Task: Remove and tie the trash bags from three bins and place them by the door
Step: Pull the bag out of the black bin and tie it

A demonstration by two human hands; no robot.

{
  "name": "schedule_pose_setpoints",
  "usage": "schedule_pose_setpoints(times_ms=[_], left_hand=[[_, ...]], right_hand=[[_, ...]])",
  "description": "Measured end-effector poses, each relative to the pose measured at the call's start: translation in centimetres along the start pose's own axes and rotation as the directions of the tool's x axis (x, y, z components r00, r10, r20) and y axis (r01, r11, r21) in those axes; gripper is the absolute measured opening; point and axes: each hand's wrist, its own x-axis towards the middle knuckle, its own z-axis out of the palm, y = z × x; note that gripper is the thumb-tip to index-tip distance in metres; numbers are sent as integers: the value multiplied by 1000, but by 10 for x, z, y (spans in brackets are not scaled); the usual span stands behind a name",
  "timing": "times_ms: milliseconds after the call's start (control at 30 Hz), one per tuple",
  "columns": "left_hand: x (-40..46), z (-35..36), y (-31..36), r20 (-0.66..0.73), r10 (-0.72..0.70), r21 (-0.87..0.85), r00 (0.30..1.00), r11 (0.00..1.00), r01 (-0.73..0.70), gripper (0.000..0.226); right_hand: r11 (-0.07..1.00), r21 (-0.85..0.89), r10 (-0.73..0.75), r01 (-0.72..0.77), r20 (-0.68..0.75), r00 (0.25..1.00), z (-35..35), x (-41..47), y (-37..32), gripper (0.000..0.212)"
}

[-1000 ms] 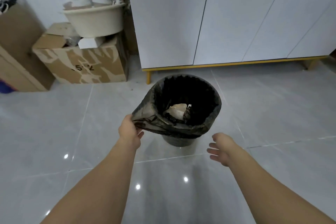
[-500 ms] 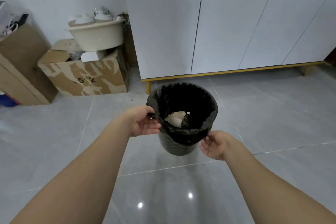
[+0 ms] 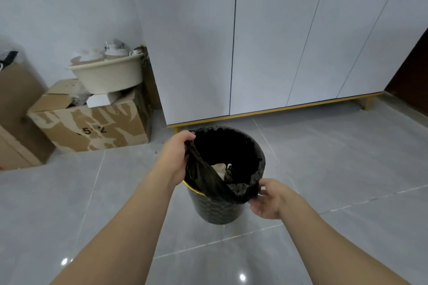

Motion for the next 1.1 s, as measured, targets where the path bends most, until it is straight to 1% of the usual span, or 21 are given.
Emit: schedule_pose_setpoints(times_ms=[33, 133, 200, 300, 367, 433, 467, 533, 600, 633, 700, 733, 833, 867, 900, 933, 967, 1000, 1033, 1067, 1100], left_hand=[[-1, 1, 0, 25, 0, -23, 1000, 1000, 0, 9], [-3, 2, 1, 73, 8, -45, 997, 999, -4, 7], [-5, 3, 3, 77, 25, -82, 997, 996, -18, 12], [-4, 4, 8, -3, 56, -130, 998, 990, -56, 6], [-3, 7, 11, -57, 39, -111, 998, 993, -46, 14], [-4, 8, 13, -80, -18, -32, 997, 999, 15, 22], [-6, 8, 13, -82, -57, 52, 995, 997, 62, 22], [-11, 7, 12, -74, -137, 251, 988, 956, 151, 21], [-12, 4, 8, -89, -190, 386, 978, 898, 210, 35], [-13, 3, 7, -102, -188, 438, 977, 873, 214, 31], [-15, 6, 8, -142, -125, 510, 982, 841, 180, 14], [-15, 8, 10, -161, -71, 521, 984, 841, 146, 16], [-16, 23, 21, -189, 107, 444, 976, 896, -12, 24], [-21, 29, 27, -162, 150, 450, 975, 891, -62, 22], [-26, 36, 33, -108, 175, 506, 979, 857, -98, 22], [-31, 42, 39, -29, 179, 607, 983, 785, -125, 30], [-36, 46, 43, 61, 148, 716, 987, 683, -147, 51], [-39, 48, 46, 127, 90, 813, 988, 561, -156, 76], [-41, 51, 48, 162, 23, 892, 987, 425, -156, 95], [-44, 54, 48, 183, -18, 948, 983, 270, -171, 104], [-46, 57, 48, 202, -44, 974, 978, 112, -196, 101]], right_hand=[[1000, 15, 7, -7, 12, 1000, 0, 2, -2, 13], [998, 55, -34, 34, 2, 999, -7, 4, -15, 25], [993, 92, -77, 78, -22, 997, -15, -2, -30, 28], [960, 194, -192, 200, -59, 980, -23, -13, -55, 18], [915, 226, -328, 335, -71, 942, -26, -21, -69, 14], [858, 245, -463, 452, -17, 886, -25, -30, -79, 14], [834, 261, -513, 486, 41, 857, -23, -36, -82, 15], [796, 319, -581, 515, 162, 797, -16, -47, -86, 18], [773, 369, -618, 517, 251, 745, -8, -58, -90, 23], [765, 388, -632, 515, 290, 719, -4, -64, -93, 24], [751, 418, -652, 511, 344, 676, 1, -76, -99, 26], [743, 426, -661, 516, 353, 662, 3, -82, -103, 25], [710, 436, -697, 553, 320, 642, 3, -109, -115, 18], [700, 421, -707, 577, 293, 643, 1, -119, -119, 17], [687, 399, -721, 607, 269, 639, -1, -130, -124, 13], [668, 386, -739, 636, 246, 627, -2, -141, -128, 8], [638, 391, -765, 663, 227, 603, -4, -153, -132, 2], [597, 413, -797, 688, 203, 569, -6, -164, -136, 8], [554, 437, -826, 709, 178, 535, -9, -177, -140, 16], [508, 459, -853, 729, 155, 498, -13, -189, -143, 22], [467, 465, -877, 752, 137, 460, -16, -202, -146, 27]])
